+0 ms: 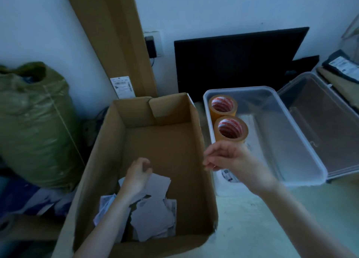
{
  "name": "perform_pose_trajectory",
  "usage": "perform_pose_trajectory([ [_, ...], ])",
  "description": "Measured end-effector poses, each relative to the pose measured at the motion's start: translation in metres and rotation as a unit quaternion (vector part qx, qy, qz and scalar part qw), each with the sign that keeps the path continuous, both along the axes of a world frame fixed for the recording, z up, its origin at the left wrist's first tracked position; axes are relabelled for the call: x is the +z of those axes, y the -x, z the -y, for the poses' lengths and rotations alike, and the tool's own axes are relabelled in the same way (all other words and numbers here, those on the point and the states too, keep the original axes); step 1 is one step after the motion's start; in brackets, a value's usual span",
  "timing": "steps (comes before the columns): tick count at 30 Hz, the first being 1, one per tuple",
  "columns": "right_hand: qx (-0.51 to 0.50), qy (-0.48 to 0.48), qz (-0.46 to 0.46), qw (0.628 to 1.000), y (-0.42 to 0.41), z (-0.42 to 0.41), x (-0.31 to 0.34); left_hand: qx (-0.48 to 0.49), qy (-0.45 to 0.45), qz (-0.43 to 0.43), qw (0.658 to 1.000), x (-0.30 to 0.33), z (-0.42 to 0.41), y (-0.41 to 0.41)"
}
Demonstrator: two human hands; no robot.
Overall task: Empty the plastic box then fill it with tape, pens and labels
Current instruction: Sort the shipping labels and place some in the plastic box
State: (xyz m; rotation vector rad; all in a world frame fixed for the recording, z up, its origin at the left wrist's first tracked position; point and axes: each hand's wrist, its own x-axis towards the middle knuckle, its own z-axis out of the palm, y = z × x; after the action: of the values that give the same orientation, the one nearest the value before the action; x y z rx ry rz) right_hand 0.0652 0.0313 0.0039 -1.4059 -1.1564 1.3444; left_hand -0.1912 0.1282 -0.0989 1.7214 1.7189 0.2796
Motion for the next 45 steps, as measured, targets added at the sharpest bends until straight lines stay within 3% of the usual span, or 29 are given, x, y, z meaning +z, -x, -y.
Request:
perform_pose_trajectory([
  [2,-0.014,0.004,-0.022,1.0,0.022,0.001,-0.009,-0.065,0.083,-0.104,0.989,-0.018,0.0,0.017],
  [6,-0.006,0.028,-0.03,0.999,0.055,0.007,-0.025,-0.168,0.193,-0.183,0.949,-0.039,0.016,0.026],
  [12,-0.026,0.06,-0.052,0.996,0.07,0.011,-0.033,-0.282,0.089,-0.303,0.906,-0.055,0.047,0.022],
  [16,-0.035,0.073,-0.065,0.995,0.071,0.012,-0.035,-0.268,0.019,-0.294,0.917,-0.055,0.036,0.016],
  [22,-0.043,0.074,-0.076,0.993,0.07,0.011,-0.037,-0.302,0.04,-0.343,0.888,-0.069,0.025,-0.007],
  [27,-0.06,0.066,-0.087,0.992,0.065,0.01,-0.037,-0.294,-0.039,-0.391,0.871,-0.076,0.026,-0.02],
  [29,-0.061,0.064,-0.089,0.992,0.063,0.01,-0.037,-0.284,-0.061,-0.354,0.889,-0.073,0.02,-0.014],
  [30,-0.062,0.062,-0.087,0.992,0.063,0.01,-0.037,-0.258,-0.066,-0.309,0.913,-0.068,0.018,-0.01],
  [33,-0.069,0.059,-0.075,0.993,0.062,0.01,-0.039,-0.13,-0.068,-0.141,0.979,-0.047,0.009,0.002],
  [35,-0.076,0.056,-0.051,0.994,0.064,0.01,-0.039,-0.053,-0.059,-0.013,0.997,-0.026,0.006,0.008],
  [39,-0.048,0.047,0.042,0.997,0.07,0.007,-0.039,-0.016,0.023,0.208,0.978,0.026,0.016,0.012],
  [45,0.035,0.097,0.05,0.993,0.079,0.005,-0.035,-0.07,0.042,0.286,0.955,0.067,0.045,0.002],
])
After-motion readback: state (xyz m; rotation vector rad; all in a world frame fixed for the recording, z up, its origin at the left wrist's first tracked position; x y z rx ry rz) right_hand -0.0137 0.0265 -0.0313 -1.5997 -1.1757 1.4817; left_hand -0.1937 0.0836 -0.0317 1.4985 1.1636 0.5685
